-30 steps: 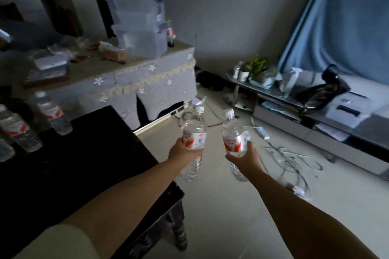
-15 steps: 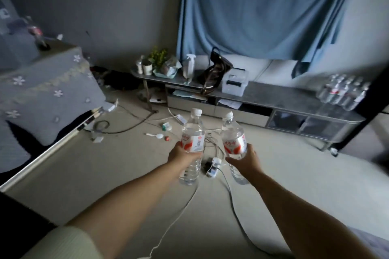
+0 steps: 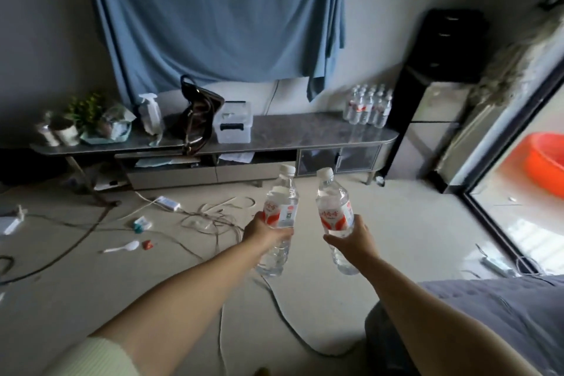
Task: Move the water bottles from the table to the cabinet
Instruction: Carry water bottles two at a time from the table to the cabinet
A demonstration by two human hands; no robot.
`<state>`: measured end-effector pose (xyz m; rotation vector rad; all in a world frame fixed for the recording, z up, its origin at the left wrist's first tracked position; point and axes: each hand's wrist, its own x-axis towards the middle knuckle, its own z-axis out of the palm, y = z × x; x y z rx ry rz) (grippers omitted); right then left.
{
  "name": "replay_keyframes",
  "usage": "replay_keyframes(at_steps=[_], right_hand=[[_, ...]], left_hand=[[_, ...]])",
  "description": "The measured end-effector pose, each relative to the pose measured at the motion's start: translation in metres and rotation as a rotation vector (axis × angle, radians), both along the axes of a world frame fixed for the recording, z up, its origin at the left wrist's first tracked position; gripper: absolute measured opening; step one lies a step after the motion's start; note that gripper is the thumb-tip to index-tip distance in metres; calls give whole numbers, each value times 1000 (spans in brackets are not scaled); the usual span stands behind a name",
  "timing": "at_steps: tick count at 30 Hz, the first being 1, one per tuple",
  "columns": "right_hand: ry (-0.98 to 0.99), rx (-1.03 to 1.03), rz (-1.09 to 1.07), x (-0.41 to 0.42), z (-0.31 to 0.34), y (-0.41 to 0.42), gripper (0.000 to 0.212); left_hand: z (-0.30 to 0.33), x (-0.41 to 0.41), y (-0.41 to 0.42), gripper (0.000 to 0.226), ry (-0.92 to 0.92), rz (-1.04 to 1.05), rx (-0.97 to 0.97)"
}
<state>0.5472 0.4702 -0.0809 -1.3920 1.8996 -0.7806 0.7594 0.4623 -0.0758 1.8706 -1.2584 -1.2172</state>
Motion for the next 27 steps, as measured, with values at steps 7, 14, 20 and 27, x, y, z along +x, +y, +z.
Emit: replay_keyframes(at_steps=[7,14,20,27], right_hand=[[37,-11,-125,-26,2,-71,68],[15,-16,-244,-49,8,-128,66],[23,-12,-283,-76,4,-171,65],[17,-1,-296,-132,-6,-244,66]], left_hand=[[7,-26,-104,62,-47,-179,-12],[14,-53,-181,61,-38,-284,-48],[4,-86,-230,57,-31,-361,-37],[-1,-144,-311,56,-46,-380,-44]])
